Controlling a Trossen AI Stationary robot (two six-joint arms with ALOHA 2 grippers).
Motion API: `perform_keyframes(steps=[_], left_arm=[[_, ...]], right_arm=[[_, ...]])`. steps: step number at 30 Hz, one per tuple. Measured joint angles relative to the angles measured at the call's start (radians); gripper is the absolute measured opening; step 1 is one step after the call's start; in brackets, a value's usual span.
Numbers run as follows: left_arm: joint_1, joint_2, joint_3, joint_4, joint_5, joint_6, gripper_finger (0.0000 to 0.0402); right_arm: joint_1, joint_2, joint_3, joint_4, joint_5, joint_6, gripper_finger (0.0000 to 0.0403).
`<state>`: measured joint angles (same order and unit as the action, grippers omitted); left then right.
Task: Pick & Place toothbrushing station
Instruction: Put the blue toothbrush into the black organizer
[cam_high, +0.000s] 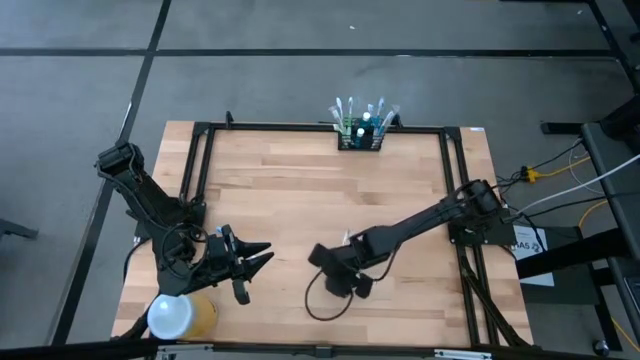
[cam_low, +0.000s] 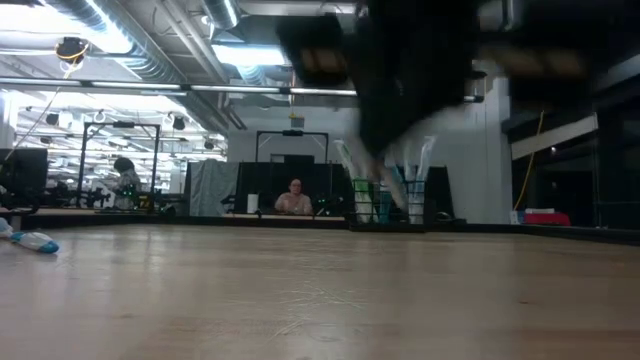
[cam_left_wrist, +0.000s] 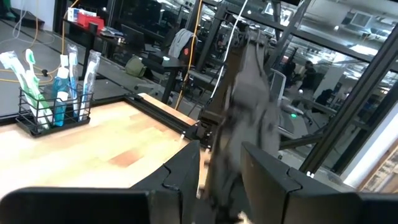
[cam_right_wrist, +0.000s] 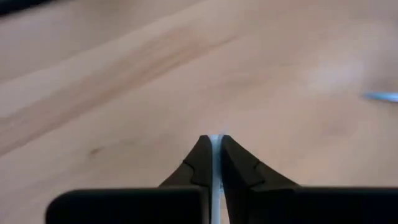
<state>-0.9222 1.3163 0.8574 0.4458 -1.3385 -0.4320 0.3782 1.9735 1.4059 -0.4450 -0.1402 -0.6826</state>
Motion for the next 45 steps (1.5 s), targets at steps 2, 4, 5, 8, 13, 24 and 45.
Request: perform_keyframes(steps=[2,4,5,8,13,24,45], left_arm=[[0.000,0.000,0.000,0.000,0.001,0.001,0.0111],[-0.002,0.000,0.000,0.000,0.001,0.008,0.0111],[-0.002,0.000,0.000,0.000,0.001,0.012,0.0111],[-0.006,0.000,0.000,0.000,0.000,0.019,0.0111],[-0.018,0.000,0.000,0.000,-0.005,0.023,0.0111],[-0.088,0.000,0.000,-0.002,-0.122,0.007,0.0111],[-0.042,0.000,0.000,-0.002,-0.137,-0.027,0.0111]], right_arm=[[-0.010,-0.043,0.029,0.005,0.077,0.029,0.0014],[-0.033,-0.106,0.042,0.030,0.175,0.050,0.0014],[-0.050,-0.141,0.044,0.060,0.229,0.058,0.0014],[-0.126,-0.251,0.045,0.132,0.373,0.070,0.0014],[-0.331,-0.411,-0.054,0.340,0.447,0.070,0.0014],[-0.677,-0.685,-0.490,1.062,0.413,0.131,0.0014],[-0.952,-0.530,-0.930,1.820,0.317,0.492,0.0014]])
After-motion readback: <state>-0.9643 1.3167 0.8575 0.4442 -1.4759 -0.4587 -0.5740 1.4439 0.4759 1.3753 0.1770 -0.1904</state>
